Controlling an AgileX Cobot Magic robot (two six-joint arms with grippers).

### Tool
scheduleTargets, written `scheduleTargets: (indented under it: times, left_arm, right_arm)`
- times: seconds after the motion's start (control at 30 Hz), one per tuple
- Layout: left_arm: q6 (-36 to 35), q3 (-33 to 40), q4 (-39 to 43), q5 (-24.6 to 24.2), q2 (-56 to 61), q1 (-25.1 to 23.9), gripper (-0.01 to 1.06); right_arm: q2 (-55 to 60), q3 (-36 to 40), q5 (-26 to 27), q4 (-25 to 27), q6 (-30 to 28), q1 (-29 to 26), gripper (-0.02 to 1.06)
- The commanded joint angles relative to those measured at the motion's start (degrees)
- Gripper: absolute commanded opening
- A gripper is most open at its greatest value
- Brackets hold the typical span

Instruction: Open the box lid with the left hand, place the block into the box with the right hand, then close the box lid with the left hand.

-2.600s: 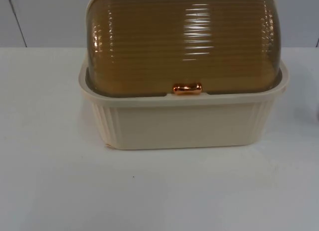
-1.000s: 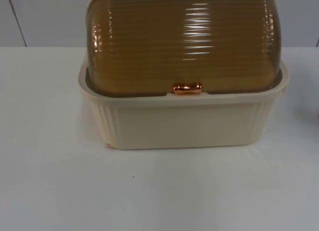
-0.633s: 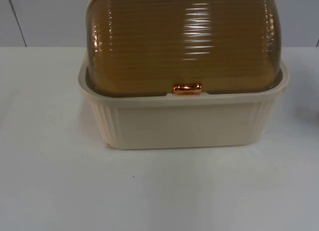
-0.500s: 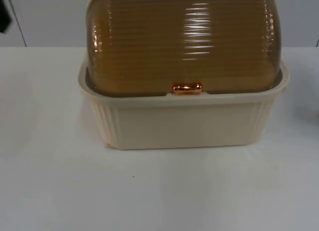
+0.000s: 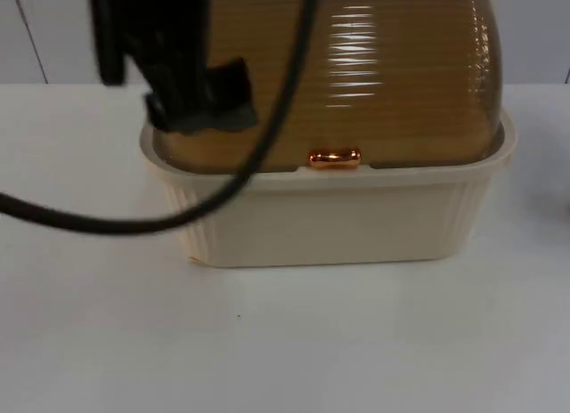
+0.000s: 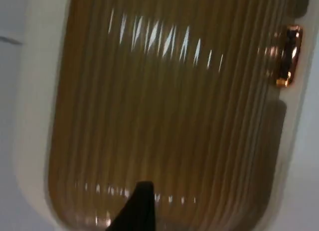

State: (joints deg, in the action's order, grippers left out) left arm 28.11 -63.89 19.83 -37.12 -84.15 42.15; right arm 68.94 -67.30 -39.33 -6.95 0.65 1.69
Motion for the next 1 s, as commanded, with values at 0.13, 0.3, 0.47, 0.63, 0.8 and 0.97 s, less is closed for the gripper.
scheduleTargets:
  times: [0.13,0.3,0.47,0.63,0.8,0.97]
  left_arm:
    - [-11.20,-0.34,13.99,3.00,-9.74,4.26,1.04]
    - [-26.04,2.41,25.23,6.42,-10.50,7.99,0.99]
    - [-53.10,9.08,50.80,9.21,-10.30,12.04,0.98]
    - [-76.64,15.84,75.66,8.18,-10.30,13.26,0.98]
    - [-86.01,16.96,80.12,0.00,-12.15,13.26,0.98]
    - [-86.01,16.60,80.12,2.54,-12.74,13.26,0.98]
  right_arm:
    - [-0.14,-0.29,0.48,-0.39,-0.01,0.23,1.00]
    - [-0.14,-0.29,-0.79,-0.39,-1.49,0.23,1.00]
    - [-0.14,-0.29,-1.77,-0.39,-2.55,0.23,1.00]
    - [-0.14,-0.29,-1.65,-0.39,-2.73,0.23,1.00]
    - [-0.14,-0.29,-1.09,-0.39,-2.73,0.23,1.00]
    - [-0.14,-0.29,-0.61,-0.39,-2.73,0.23,1.00]
